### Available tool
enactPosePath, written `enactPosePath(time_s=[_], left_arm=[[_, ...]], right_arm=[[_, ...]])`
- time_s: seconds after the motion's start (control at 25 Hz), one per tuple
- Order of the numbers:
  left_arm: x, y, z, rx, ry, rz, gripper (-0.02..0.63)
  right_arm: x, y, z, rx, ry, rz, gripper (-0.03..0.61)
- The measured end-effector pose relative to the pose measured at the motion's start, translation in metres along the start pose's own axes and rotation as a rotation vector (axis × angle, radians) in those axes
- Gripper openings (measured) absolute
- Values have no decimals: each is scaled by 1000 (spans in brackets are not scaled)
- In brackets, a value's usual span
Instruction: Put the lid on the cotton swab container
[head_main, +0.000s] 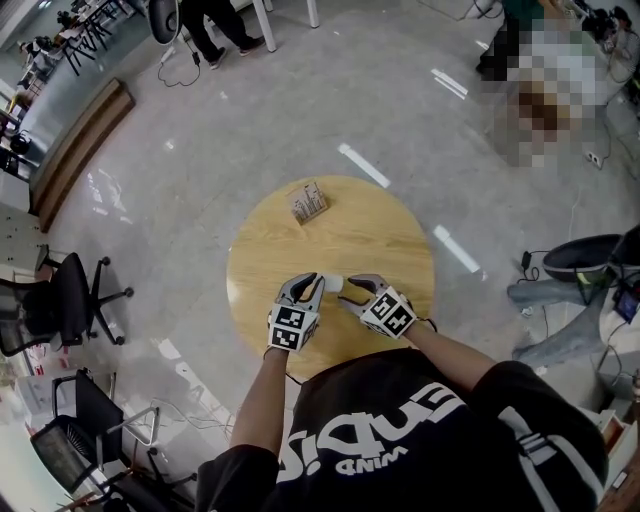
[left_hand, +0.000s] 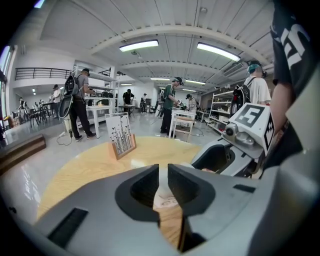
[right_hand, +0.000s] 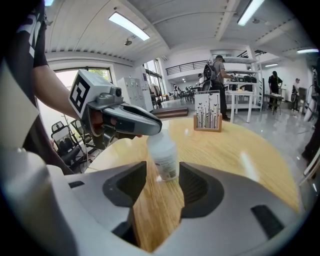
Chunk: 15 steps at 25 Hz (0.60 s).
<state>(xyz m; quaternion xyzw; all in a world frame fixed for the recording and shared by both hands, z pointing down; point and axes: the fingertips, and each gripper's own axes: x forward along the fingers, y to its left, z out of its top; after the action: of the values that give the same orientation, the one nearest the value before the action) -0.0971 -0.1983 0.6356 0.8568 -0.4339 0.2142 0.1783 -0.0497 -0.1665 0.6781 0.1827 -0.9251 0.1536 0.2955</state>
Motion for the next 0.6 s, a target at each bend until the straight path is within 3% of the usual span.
enactPosePath(time_s=[0.2,0.6], left_arm=[[-1,-1,1,-13,17,24,60],[-30,-18,21,-66,-81,55,60]], right_arm=[[-14,-2,7,-3,-24,-13,201],[-55,2,23,44,-106,-28,201]])
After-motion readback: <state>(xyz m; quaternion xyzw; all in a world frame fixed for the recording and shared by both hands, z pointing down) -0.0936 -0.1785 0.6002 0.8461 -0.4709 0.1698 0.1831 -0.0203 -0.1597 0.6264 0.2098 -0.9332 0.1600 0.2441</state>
